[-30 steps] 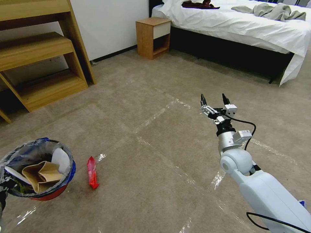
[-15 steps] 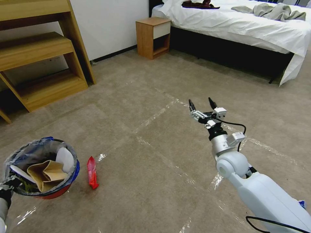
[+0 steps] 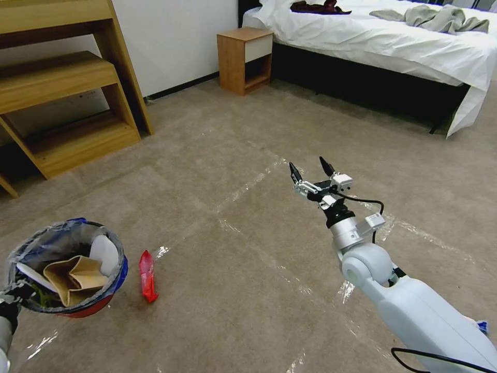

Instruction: Pick up the trash bin and place the garbage on the floor into it.

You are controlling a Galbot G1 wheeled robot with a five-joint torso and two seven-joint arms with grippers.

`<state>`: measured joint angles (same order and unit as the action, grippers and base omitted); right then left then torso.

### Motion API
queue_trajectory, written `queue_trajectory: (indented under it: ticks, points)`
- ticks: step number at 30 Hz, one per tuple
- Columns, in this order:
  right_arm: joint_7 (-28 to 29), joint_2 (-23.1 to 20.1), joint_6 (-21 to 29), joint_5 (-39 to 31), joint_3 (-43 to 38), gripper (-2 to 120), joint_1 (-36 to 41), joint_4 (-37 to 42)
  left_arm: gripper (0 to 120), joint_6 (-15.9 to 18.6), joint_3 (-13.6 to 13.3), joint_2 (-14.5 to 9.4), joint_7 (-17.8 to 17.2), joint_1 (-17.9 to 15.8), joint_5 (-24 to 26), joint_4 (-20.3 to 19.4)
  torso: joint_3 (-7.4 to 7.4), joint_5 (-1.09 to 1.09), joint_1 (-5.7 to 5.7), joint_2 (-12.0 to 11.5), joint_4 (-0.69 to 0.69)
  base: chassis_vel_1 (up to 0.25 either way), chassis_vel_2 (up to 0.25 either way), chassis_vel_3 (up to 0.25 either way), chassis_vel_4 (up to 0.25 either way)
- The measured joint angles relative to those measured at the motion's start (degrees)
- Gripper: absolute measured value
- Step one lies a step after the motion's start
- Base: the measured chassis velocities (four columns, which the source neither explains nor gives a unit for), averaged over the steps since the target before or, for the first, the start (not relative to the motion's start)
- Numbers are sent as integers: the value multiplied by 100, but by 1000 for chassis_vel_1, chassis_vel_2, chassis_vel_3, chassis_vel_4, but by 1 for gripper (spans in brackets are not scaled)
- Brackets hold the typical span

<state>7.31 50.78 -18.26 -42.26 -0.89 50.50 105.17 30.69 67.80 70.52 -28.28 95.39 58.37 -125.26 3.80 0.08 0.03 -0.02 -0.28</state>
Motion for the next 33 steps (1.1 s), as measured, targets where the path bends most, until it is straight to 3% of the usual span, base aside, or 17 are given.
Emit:
queue_trajectory:
  ticks: [23, 33]
  points:
    - [-27, 9, -46, -6, 64, 100, -81, -11, 2, 11, 80, -40, -14, 111, 69, -56, 0, 0, 0, 0, 0, 0, 0, 0, 0]
    - [-357, -32, -283, -158, 379, 100, -211, -84, 2, 30, 39, -35, -29, 97, 71, -79, 0, 0, 0, 0, -1, 0, 0, 0, 0]
